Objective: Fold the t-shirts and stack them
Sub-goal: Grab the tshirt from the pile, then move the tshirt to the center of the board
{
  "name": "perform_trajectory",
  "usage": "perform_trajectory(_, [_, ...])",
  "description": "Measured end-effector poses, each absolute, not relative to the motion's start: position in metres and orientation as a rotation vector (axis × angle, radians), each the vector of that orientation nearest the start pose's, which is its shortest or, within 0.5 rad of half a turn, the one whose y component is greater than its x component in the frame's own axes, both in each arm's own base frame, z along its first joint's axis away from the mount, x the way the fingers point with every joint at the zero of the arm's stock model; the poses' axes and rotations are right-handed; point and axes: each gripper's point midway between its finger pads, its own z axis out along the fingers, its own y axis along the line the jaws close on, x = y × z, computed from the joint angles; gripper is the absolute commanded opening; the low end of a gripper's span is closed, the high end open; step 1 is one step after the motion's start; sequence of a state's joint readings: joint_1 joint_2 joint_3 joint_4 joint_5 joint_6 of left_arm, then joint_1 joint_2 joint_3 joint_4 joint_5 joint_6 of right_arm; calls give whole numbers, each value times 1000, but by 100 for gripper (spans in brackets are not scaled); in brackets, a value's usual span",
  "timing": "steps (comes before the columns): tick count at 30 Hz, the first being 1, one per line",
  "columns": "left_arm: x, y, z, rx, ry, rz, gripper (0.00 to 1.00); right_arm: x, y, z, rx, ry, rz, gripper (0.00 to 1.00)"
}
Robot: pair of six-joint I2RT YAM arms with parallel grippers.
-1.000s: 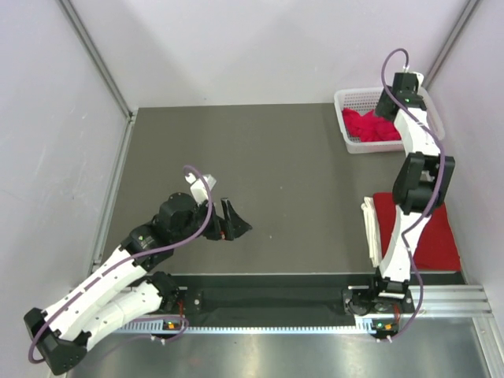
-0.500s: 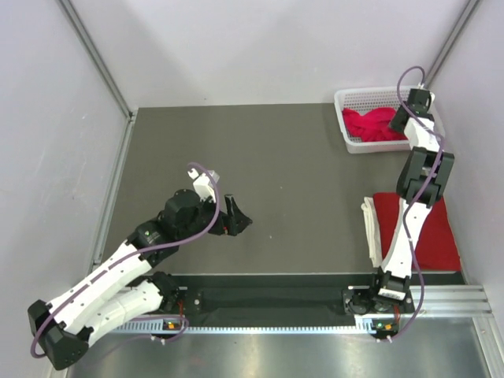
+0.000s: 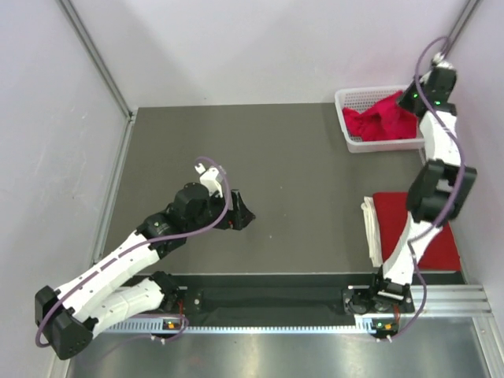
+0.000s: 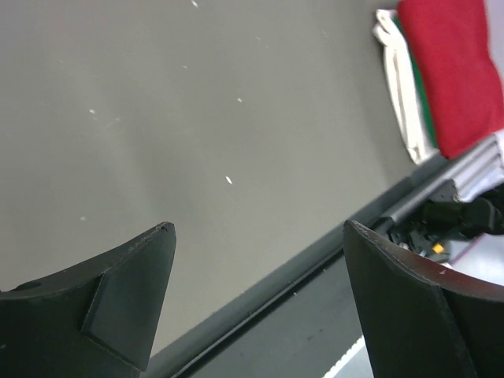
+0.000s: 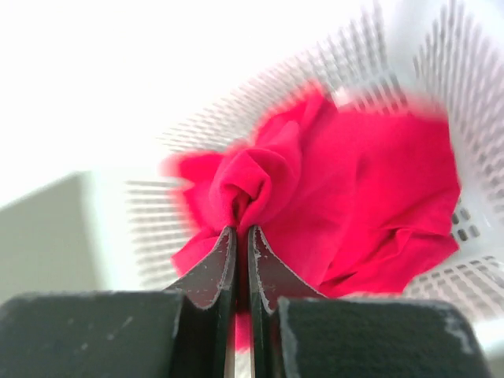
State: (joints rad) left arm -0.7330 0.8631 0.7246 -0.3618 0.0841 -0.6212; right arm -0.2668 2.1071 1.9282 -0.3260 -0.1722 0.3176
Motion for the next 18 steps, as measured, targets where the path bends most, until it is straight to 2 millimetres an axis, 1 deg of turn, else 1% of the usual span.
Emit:
perform_trajectory(1, [199, -229, 191, 176, 2203, -872, 93, 582, -111, 233, 471, 1973, 225, 0])
perform_trajectory(2, [203, -230, 192, 175, 2210, -849, 93, 570, -105, 273, 435, 1912, 234, 0])
perform_trajectory(3, [206, -229, 194, 172, 2215, -830, 93, 557, -99, 319, 395, 1836, 241, 0])
perform_trajectory(4, [210, -229, 197, 168, 2219, -808, 93, 538, -91, 374, 346, 1743, 246, 0])
perform_trajectory(6, [217, -230, 207, 169, 2216, -781, 93, 499, -75, 462, 267, 1580, 260, 0])
perform_trajectory(7, [220, -230, 211, 165, 2219, -764, 93, 472, -63, 509, 219, 1482, 276, 0])
perform_trajectory(8, [224, -230, 216, 161, 2215, -754, 93, 445, -50, 546, 177, 1399, 299, 0])
perform_trajectory(9, [227, -230, 221, 155, 2209, -742, 93, 417, -35, 577, 129, 1322, 333, 0])
perform_trajectory(10, [230, -230, 225, 147, 2206, -730, 93, 386, -18, 603, 81, 1254, 373, 0])
perform_trajectory(11, [233, -228, 229, 134, 2197, -716, 93, 359, -1, 620, 28, 1200, 419, 0])
perform_trajectory(12, [235, -226, 232, 125, 2193, -705, 93, 325, 21, 634, -43, 1144, 475, 0])
perform_trajectory(14, [237, -219, 239, 102, 2186, -673, 93, 286, 52, 634, -135, 1111, 562, 0])
perform_trajectory(15, [239, -215, 244, 87, 2177, -655, 93, 269, 69, 626, -184, 1110, 616, 0])
perform_trajectory(16, [241, -211, 250, 72, 2165, -640, 93, 264, 81, 613, -211, 1136, 667, 0])
perform_trajectory(18, [244, -199, 261, 36, 2139, -600, 93, 265, 103, 573, -231, 1225, 767, 0])
